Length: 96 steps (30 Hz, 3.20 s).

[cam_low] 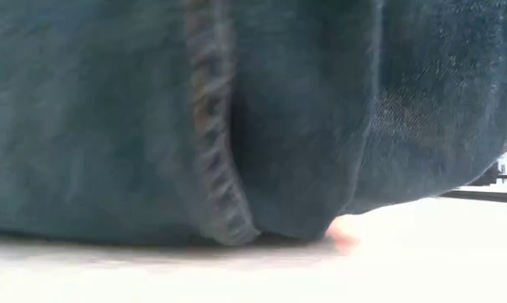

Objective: Fold Laundry from Bin
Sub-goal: Fold the dark blue pants

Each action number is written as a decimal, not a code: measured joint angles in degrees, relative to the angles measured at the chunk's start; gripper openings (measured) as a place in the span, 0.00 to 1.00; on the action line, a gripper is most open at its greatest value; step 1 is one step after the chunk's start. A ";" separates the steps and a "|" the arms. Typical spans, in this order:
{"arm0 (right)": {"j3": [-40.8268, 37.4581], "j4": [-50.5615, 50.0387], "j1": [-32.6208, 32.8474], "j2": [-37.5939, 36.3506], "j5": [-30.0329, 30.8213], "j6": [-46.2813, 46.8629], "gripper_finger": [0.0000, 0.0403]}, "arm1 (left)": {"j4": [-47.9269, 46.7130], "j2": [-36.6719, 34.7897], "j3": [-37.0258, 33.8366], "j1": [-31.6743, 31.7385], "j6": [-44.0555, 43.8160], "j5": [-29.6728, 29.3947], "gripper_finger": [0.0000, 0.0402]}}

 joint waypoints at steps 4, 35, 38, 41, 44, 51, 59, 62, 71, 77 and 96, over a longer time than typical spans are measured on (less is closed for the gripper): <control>0.38 -1.17 -0.29 -0.07 -0.02 -0.53 0.04 | -6.85 -0.63 2.96 3.66 -1.27 -2.90 0.01; -30.19 23.78 5.89 -37.48 22.20 -21.23 0.04 | -5.43 -18.75 -23.28 49.47 -0.12 16.86 0.01; -25.86 18.54 4.44 -35.43 19.04 -21.45 0.04 | -5.34 -18.75 -24.08 52.73 -0.15 17.18 0.01; -19.75 10.52 1.29 -32.13 15.83 -19.34 0.04 | -5.51 -18.73 -24.10 54.87 -0.19 17.17 0.01; -13.42 4.79 -1.91 -27.44 14.71 -18.78 0.04 | -4.99 -17.77 -24.10 56.13 -0.49 16.98 0.01; -2.43 1.40 -9.15 -15.21 17.77 -16.19 0.04 | -3.24 -12.53 -24.09 57.05 -2.76 16.30 0.03; 0.66 -1.18 -15.02 -4.37 17.59 -6.99 0.04 | -5.71 -13.20 -22.55 57.03 1.17 9.18 0.19; 1.15 -3.48 -15.96 -1.61 17.12 -5.46 0.04 | -9.62 -14.39 -20.14 57.05 4.19 5.27 0.26; 1.15 -5.57 -17.06 -0.01 14.73 -5.41 0.04 | -29.28 -15.66 -4.02 55.44 6.29 -1.13 0.34; 0.99 -17.89 -14.38 -5.55 12.30 -11.81 0.04 | -21.60 -15.22 -10.40 47.42 5.01 -2.91 0.35; -32.21 -18.29 -3.93 -46.13 -16.60 -3.15 0.04 | 35.07 -4.53 -20.25 29.01 -11.30 -5.36 0.35</control>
